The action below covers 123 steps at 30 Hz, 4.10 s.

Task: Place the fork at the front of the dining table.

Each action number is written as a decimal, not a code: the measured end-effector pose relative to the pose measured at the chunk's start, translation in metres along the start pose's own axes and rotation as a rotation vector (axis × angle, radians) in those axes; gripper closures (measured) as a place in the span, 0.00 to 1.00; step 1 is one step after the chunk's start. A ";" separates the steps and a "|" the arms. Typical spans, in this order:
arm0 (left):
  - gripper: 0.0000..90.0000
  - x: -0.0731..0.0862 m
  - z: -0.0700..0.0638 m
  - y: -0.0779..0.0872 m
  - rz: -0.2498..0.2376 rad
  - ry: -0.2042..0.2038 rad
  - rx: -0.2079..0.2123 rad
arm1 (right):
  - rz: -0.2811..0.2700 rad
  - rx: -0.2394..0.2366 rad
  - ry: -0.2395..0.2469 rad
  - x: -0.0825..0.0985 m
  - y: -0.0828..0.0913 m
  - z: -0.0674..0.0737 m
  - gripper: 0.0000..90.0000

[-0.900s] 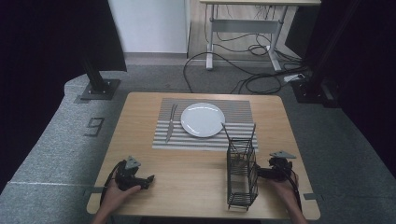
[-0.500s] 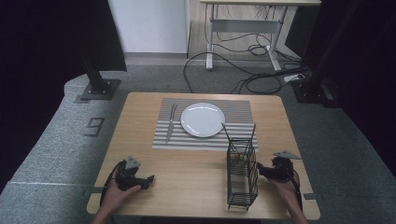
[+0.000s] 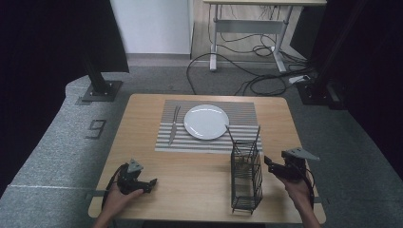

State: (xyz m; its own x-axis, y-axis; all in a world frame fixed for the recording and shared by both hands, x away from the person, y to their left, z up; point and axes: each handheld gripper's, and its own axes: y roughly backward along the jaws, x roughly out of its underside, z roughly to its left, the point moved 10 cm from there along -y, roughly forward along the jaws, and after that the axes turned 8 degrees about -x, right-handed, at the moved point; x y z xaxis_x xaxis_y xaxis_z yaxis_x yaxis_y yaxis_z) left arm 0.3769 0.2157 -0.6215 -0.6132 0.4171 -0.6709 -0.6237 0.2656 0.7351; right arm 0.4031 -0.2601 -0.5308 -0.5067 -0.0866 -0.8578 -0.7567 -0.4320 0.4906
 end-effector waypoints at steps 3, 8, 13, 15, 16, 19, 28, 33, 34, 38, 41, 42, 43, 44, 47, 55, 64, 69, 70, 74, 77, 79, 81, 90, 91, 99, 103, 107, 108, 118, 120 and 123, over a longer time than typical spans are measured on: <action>0.05 0.000 0.000 0.000 0.000 -0.003 0.003 | -0.022 -0.020 0.009 -0.011 0.000 0.008 0.26; 0.05 0.000 0.000 0.000 -0.001 -0.002 0.002 | -0.067 -0.055 0.021 -0.026 0.001 0.019 0.29; 0.05 0.000 0.000 0.000 -0.001 0.001 0.000 | -0.081 -0.078 0.030 -0.037 0.002 0.027 0.32; 0.05 0.000 0.000 0.000 0.000 0.001 -0.001 | -0.085 -0.074 0.038 -0.043 0.002 0.028 0.35; 0.05 0.000 0.000 0.000 0.000 0.001 -0.001 | -0.090 -0.074 0.039 -0.046 0.001 0.028 0.36; 0.05 0.000 0.000 0.000 0.000 0.001 -0.001 | -0.098 -0.090 0.041 -0.054 0.000 0.030 0.38; 0.05 0.000 0.000 0.000 0.000 0.000 0.000 | -0.085 -0.134 0.040 -0.062 -0.015 0.042 0.42; 0.05 0.000 0.000 0.000 0.000 0.000 0.000 | -0.078 -0.139 0.035 -0.064 -0.022 0.045 0.44; 0.05 0.000 0.000 0.000 0.000 -0.001 0.001 | -0.078 -0.139 0.035 -0.064 -0.022 0.045 0.44; 0.05 0.000 0.000 0.000 0.000 0.000 0.000 | -0.085 -0.124 0.036 -0.071 -0.026 0.046 0.47; 0.05 0.000 0.000 0.000 0.000 0.000 0.000 | -0.082 -0.112 0.050 -0.073 -0.027 0.048 0.51; 0.05 0.000 0.000 0.000 0.000 0.000 0.000 | -0.080 -0.108 0.054 -0.073 -0.028 0.048 0.53; 0.05 0.000 0.000 0.000 0.000 0.000 0.000 | -0.078 -0.103 0.057 -0.073 -0.028 0.049 0.54; 0.05 0.000 0.000 0.000 0.000 0.000 0.000 | -0.078 -0.103 0.057 -0.073 -0.028 0.049 0.54; 0.05 0.000 0.000 0.000 0.000 -0.001 0.000 | -0.065 -0.094 0.073 -0.073 -0.031 0.049 0.64; 0.05 0.000 0.000 0.000 0.000 -0.001 0.000 | -0.058 -0.076 0.082 -0.073 -0.031 0.051 0.82; 0.05 0.000 0.000 0.000 0.001 -0.001 0.000 | -0.086 -0.108 0.096 -0.075 -0.019 0.060 0.89; 0.05 0.000 0.000 0.000 0.000 0.000 0.000 | -0.053 -0.134 0.104 -0.067 -0.023 0.061 0.93; 0.05 0.000 0.000 0.000 0.000 -0.001 0.001 | -0.051 -0.138 0.102 -0.066 -0.024 0.061 0.93; 0.05 0.000 0.000 0.000 0.001 -0.003 0.001 | -0.043 -0.145 0.100 -0.068 -0.026 0.061 0.93; 0.05 0.000 0.000 0.000 0.001 -0.003 0.000 | -0.044 -0.154 0.097 -0.068 -0.026 0.063 0.94; 0.05 0.000 0.000 0.000 0.001 -0.002 0.000 | -0.046 -0.167 0.092 -0.068 -0.026 0.065 0.95; 0.05 0.000 0.000 0.000 0.001 -0.002 0.000 | -0.051 -0.175 0.095 -0.068 -0.025 0.067 0.95; 0.05 0.000 0.000 0.000 0.001 -0.001 0.001 | -0.096 -0.191 0.120 -0.065 -0.015 0.074 0.96; 0.05 0.000 0.000 0.000 0.001 -0.001 0.001 | -0.100 -0.190 0.124 -0.065 -0.014 0.074 0.96; 0.05 0.000 0.000 0.000 0.001 -0.002 0.000 | -0.180 -0.198 0.134 -0.082 0.004 0.078 0.96; 0.05 0.000 0.000 0.000 0.000 -0.001 0.001 | -0.211 -0.202 0.131 -0.093 0.011 0.078 0.96; 0.05 0.000 0.000 -0.001 0.000 -0.003 0.001 | -0.249 -0.204 0.110 -0.107 0.020 0.075 0.96; 0.05 0.000 0.000 -0.001 0.000 -0.002 0.001 | -0.256 -0.204 0.109 -0.110 0.022 0.074 0.96; 0.04 0.000 0.000 -0.001 0.002 -0.004 0.002 | -0.321 -0.197 0.089 -0.140 0.043 0.069 0.96; 0.04 0.000 0.000 -0.001 0.002 -0.004 0.003 | -0.328 -0.188 0.085 -0.145 0.045 0.065 0.96; 0.04 0.000 0.000 -0.001 0.003 -0.004 0.003 | -0.336 -0.182 0.076 -0.151 0.046 0.061 0.96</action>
State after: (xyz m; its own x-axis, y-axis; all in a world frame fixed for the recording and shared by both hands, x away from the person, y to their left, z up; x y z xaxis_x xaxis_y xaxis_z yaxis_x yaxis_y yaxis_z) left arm 0.3775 0.2153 -0.6216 -0.6130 0.4213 -0.6683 -0.6206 0.2667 0.7374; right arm 0.4194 -0.2120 -0.3692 -0.2055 0.0232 -0.9784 -0.7864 -0.5990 0.1510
